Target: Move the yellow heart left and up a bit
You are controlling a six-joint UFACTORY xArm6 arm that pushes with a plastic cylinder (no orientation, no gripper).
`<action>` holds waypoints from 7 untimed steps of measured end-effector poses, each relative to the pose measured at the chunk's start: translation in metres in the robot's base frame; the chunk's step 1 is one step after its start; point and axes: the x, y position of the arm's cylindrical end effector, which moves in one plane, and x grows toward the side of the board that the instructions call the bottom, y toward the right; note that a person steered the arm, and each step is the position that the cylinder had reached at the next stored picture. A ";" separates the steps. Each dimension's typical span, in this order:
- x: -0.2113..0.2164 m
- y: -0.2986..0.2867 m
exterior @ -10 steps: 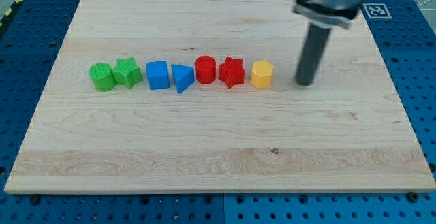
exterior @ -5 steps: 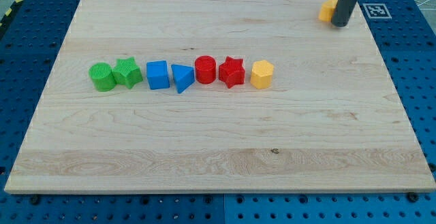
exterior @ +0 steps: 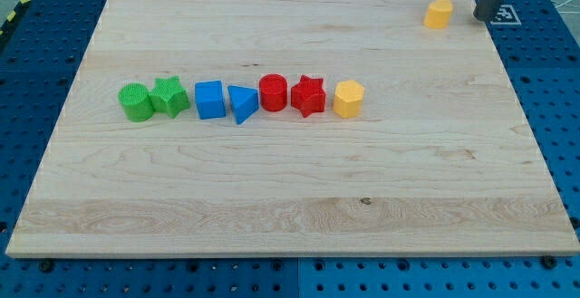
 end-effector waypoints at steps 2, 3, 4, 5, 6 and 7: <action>-0.080 -0.010; -0.075 -0.040; -0.049 -0.045; -0.023 -0.046; 0.002 -0.058; 0.028 -0.095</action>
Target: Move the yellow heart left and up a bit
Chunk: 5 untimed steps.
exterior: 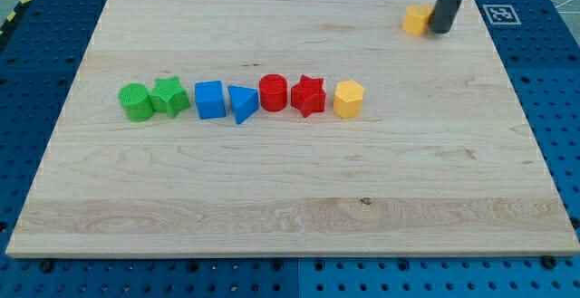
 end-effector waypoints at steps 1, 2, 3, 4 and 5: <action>0.027 -0.027; 0.030 -0.020; -0.019 -0.010; -0.051 -0.026; -0.050 -0.041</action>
